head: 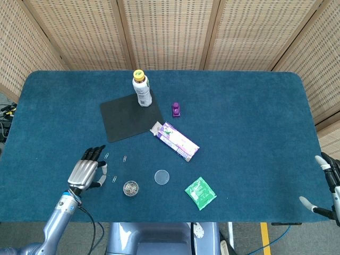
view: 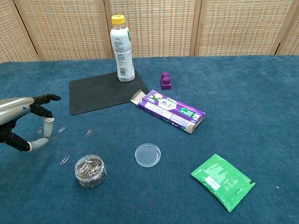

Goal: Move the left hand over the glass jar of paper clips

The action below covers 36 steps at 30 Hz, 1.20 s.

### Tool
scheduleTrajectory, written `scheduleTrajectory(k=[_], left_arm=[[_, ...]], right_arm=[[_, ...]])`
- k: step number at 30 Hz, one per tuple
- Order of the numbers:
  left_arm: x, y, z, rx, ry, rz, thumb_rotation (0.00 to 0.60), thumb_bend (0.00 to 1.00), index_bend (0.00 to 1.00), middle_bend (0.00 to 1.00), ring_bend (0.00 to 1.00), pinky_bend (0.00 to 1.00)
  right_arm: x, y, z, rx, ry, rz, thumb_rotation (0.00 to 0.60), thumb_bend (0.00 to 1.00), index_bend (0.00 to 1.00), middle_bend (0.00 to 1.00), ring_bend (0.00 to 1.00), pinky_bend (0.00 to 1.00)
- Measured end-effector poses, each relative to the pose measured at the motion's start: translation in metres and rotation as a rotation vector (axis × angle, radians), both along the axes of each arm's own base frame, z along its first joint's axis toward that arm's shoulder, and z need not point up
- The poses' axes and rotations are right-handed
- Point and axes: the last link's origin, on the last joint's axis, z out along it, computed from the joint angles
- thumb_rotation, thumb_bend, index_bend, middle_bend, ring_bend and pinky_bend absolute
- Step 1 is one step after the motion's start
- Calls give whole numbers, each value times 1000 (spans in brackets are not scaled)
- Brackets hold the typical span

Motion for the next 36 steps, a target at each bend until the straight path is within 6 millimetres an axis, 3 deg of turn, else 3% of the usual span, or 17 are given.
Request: scheduleTrajectory(k=[7, 21, 31, 33, 36], left_arm=[[35, -17, -4, -96, 9, -189, 600, 408, 622, 0, 0, 0], [42, -13, -26, -153, 162, -270, 600, 408, 622, 0, 0, 0], [47, -9, -36, -153, 157, -268, 600, 409, 618, 0, 0, 0], [47, -9, -38, -159, 162, -268, 600, 381, 578, 0, 0, 0], [48, -9, -39, -162, 157, -267, 600, 247, 435, 0, 0, 0]], right_arm=[[0, 0, 0, -1, -1, -1, 600, 0, 6, 0, 0, 0], [-1, -1, 0, -1, 1, -5, 600, 0, 6, 0, 0, 0], [-1, -2, 0, -1, 2, -7, 600, 0, 6, 0, 0, 0], [-1, -2, 0, 1, 3, -8, 600, 0, 6, 0, 0, 0], [-1, -2, 0, 1, 2, -8, 600, 0, 6, 0, 0, 0]])
